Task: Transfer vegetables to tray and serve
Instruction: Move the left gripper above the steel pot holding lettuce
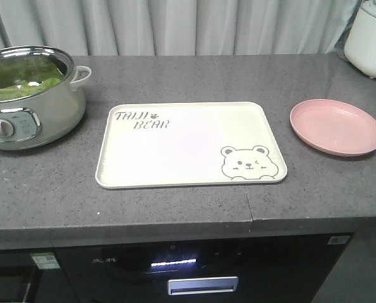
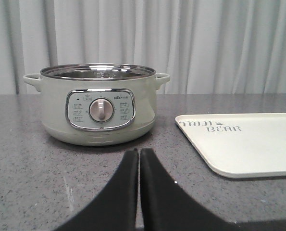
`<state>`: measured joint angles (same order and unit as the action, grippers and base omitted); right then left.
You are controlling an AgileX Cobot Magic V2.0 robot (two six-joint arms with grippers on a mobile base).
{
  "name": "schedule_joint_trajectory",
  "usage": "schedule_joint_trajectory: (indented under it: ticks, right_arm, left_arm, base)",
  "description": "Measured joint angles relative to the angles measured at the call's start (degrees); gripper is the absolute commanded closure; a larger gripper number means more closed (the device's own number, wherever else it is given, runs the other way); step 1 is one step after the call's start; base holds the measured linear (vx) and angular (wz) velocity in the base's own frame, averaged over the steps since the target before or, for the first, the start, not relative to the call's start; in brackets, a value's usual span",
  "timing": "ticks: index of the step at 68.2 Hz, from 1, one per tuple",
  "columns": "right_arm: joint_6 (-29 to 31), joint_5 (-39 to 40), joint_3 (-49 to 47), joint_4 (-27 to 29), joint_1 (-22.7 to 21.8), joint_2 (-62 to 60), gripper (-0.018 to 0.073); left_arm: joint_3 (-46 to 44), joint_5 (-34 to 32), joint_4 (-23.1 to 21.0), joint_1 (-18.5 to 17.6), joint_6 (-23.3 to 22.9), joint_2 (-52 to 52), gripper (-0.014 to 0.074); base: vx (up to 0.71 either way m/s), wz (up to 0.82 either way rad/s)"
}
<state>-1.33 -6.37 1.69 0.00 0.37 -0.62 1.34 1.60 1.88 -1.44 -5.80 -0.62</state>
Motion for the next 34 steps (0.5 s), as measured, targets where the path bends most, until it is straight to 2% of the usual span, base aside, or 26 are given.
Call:
schedule_joint_trajectory:
  ticks: [34]
  right_arm:
    - [0.0, 0.0, 0.0, 0.0, 0.0, 0.0, 0.0567]
  left_arm:
    - [0.0, 0.0, 0.0, 0.0, 0.0, 0.0, 0.0603]
  base:
    - [0.16, 0.00]
